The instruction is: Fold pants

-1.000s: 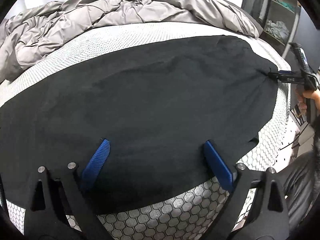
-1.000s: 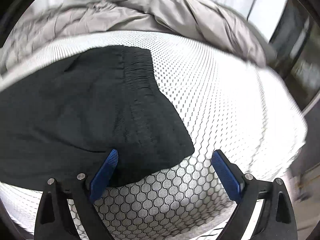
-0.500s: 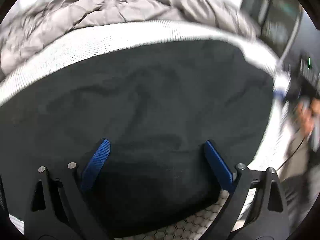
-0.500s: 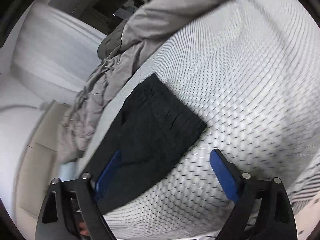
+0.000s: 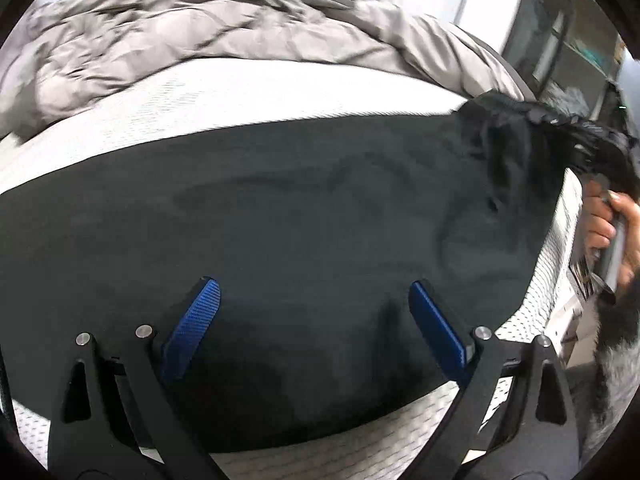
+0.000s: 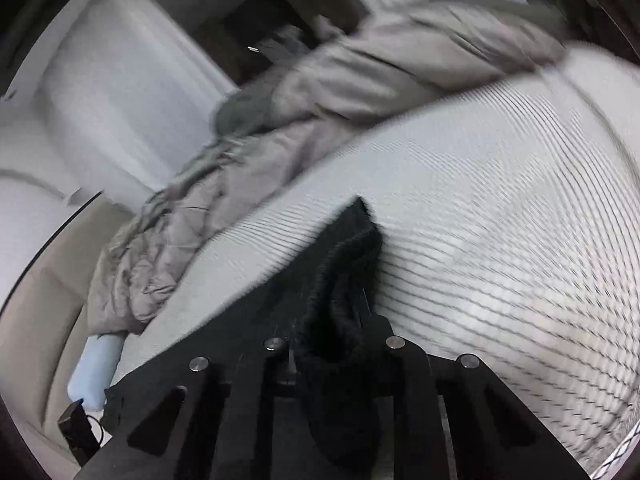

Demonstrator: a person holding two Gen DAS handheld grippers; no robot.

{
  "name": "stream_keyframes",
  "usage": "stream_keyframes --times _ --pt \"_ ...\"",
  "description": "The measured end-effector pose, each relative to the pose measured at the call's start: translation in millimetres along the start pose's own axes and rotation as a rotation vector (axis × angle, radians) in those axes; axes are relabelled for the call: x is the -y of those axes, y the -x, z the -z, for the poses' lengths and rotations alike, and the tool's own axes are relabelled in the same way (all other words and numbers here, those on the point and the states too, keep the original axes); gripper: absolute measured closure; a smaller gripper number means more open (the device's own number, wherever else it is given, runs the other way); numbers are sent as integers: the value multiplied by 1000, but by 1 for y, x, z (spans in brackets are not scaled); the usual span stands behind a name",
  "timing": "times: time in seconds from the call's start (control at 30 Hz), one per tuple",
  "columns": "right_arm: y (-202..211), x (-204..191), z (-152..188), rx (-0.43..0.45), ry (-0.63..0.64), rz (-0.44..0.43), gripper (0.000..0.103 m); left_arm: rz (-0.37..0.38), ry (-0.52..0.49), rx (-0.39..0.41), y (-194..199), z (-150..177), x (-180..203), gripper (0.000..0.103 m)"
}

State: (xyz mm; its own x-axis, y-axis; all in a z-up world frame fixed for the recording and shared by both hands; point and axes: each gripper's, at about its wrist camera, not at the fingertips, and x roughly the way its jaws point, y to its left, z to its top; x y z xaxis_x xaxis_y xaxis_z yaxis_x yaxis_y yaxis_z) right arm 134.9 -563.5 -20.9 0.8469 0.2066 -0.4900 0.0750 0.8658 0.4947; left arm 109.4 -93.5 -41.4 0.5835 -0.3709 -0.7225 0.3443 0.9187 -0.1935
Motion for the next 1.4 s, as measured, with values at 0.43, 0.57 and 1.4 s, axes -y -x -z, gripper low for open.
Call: stream_keyframes --times 0.43,0.57,1.4 --pt "-71 -280 129 -467 527 -565 48 -159 313 94 81 23 -161 9" --pt "-40 -253 115 -350 542 -503 48 -113 310 100 85 23 -167 9" --pt "-52 -122 120 -436 407 -117 44 399 394 -133 -22 -7 -126 39"
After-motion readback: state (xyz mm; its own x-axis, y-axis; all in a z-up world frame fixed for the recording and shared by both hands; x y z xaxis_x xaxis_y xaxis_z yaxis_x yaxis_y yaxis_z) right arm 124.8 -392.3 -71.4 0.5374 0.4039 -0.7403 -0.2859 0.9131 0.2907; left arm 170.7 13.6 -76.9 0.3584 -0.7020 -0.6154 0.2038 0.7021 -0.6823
